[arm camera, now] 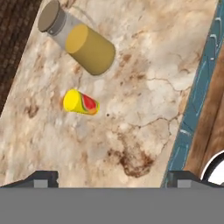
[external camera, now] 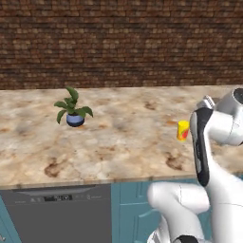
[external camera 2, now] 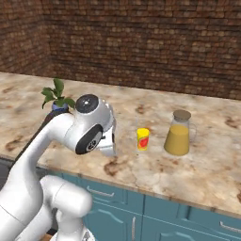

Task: Place the pitcher and cup on the dining counter for serving.

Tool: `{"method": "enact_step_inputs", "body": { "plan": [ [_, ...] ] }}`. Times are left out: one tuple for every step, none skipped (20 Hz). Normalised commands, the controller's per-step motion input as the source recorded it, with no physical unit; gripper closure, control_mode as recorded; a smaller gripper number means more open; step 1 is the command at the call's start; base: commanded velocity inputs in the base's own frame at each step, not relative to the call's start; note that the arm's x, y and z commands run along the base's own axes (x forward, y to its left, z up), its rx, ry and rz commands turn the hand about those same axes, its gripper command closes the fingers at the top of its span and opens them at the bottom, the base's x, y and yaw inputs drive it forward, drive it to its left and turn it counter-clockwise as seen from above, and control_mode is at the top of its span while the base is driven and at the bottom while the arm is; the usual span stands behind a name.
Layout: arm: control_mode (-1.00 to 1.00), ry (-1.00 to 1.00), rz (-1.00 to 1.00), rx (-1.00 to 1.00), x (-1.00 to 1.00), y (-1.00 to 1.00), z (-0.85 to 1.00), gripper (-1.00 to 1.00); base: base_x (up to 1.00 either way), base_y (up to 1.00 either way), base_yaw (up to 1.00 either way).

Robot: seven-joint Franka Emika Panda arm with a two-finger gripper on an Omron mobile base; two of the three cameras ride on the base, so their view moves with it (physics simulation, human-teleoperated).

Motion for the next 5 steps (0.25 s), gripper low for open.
{"method": "enact_step_inputs", "body": {
  "plan": [
    [-1.00,-0.01,0.00,-0.13,-1.00,0.79,0.69,-1.00,0.00,0.00,0.00],
    [-1.00,-0.01,0.02,-0.14,-1.00,0.85,0.68,-1.00,0.00,0.00,0.00],
    [-1.00,0.00,0.06,-0.19,-0.98,1.00,0.69,-1.00,0.00,0.00,0.00],
    [-1.00,0.00,0.09,-0.26,-0.84,1.00,0.70,-1.00,0.00,0.00,0.00],
    [-1.00,0.00,0.12,-0.29,-0.74,1.00,0.68,-1.00,0.00,0.00,0.00]
  ]
}}
